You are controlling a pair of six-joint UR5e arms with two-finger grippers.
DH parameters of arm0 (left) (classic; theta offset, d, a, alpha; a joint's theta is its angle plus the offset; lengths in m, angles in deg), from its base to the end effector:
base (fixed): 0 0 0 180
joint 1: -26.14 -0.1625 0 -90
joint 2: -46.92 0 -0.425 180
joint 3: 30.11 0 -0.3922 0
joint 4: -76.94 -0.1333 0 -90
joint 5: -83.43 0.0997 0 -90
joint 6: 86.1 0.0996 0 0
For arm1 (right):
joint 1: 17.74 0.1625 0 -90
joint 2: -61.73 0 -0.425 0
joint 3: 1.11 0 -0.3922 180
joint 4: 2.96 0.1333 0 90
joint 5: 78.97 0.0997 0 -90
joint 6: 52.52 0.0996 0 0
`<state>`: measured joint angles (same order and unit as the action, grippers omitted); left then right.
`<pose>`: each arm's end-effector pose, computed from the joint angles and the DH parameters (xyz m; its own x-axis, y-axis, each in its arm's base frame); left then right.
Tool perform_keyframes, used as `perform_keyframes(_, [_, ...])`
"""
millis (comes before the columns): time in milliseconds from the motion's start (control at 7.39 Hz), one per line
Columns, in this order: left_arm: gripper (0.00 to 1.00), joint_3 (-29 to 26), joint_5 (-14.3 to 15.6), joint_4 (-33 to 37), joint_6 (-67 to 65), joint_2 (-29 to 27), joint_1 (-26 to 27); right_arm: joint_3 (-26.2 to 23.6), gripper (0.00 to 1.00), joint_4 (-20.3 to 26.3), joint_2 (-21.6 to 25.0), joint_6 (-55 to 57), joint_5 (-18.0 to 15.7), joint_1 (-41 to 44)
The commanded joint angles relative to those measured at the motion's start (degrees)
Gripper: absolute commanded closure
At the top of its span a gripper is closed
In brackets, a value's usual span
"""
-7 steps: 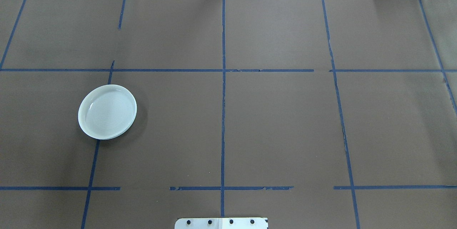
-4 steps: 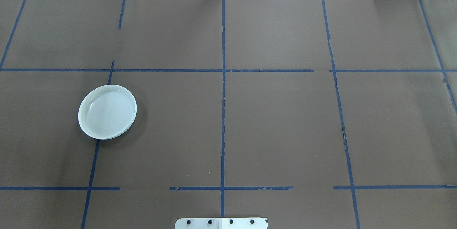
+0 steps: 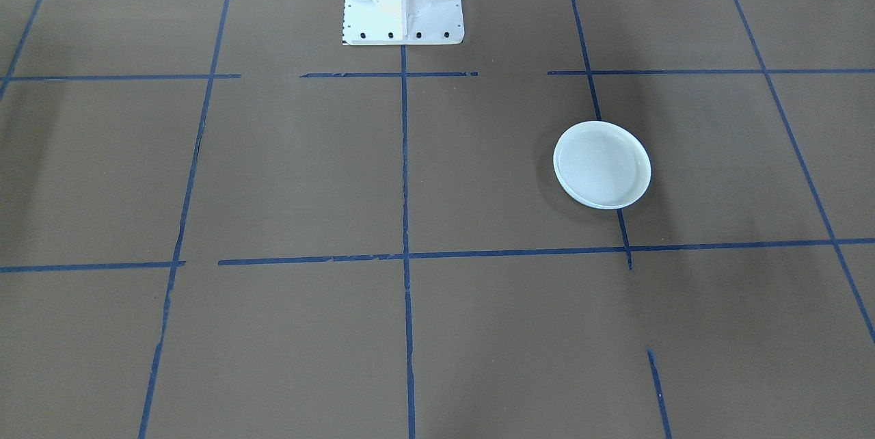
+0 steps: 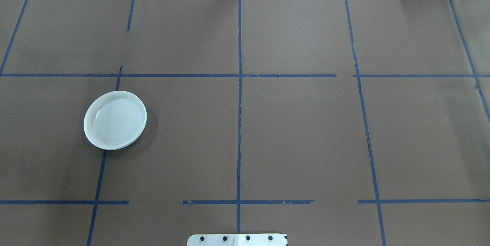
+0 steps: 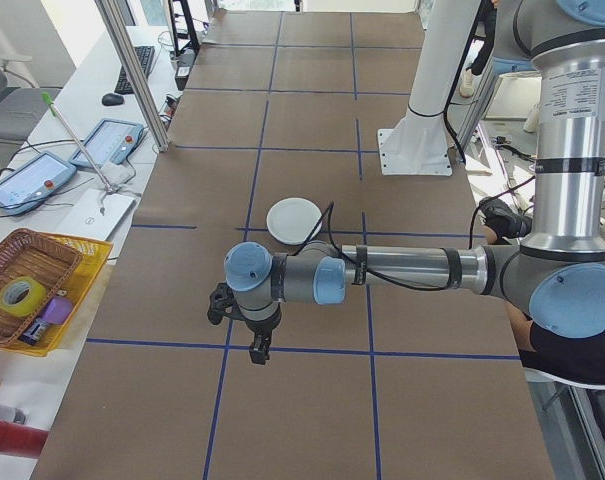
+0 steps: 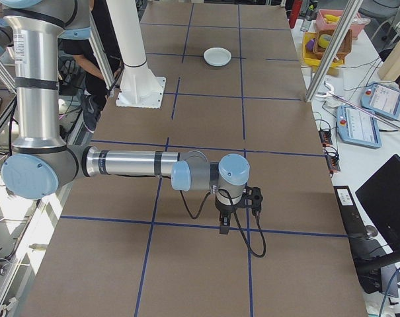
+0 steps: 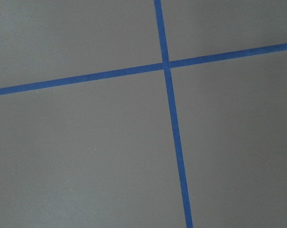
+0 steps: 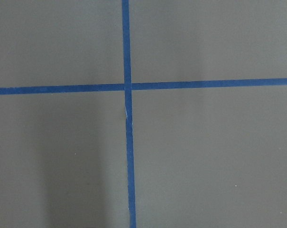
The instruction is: Stack plate in center
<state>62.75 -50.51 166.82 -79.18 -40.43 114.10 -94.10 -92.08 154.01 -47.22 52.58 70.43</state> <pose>-0.0473 -0.4743 0.6572 0.7100 0.1469 -0.6887 -0.1220 0.9889 0.0852 0.0520 -0.4789 0.6540 0.7472 0.0502 0.6627 -0.0373 0.9987 -0.0336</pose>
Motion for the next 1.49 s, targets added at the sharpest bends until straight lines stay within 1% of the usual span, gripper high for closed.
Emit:
perform_keyframes(0, [0.00,0.05,-0.01,0.03,-1.02,-0.01,0.37,0.00,0.00,0.00,0.00,-0.02,0.02,-0.02])
perform_keyframes(406, [0.00,0.13,0.08,0.11,-2.44,-0.01,1.95,0.00,0.00,0.00,0.00,-0.02,0.02,-0.02])
perform_keyframes(1353, [0.00,0.05,0.08,0.11,-2.44,-0.10,2.04,0.00,0.00,0.00,0.00,0.06,0.02,-0.02])
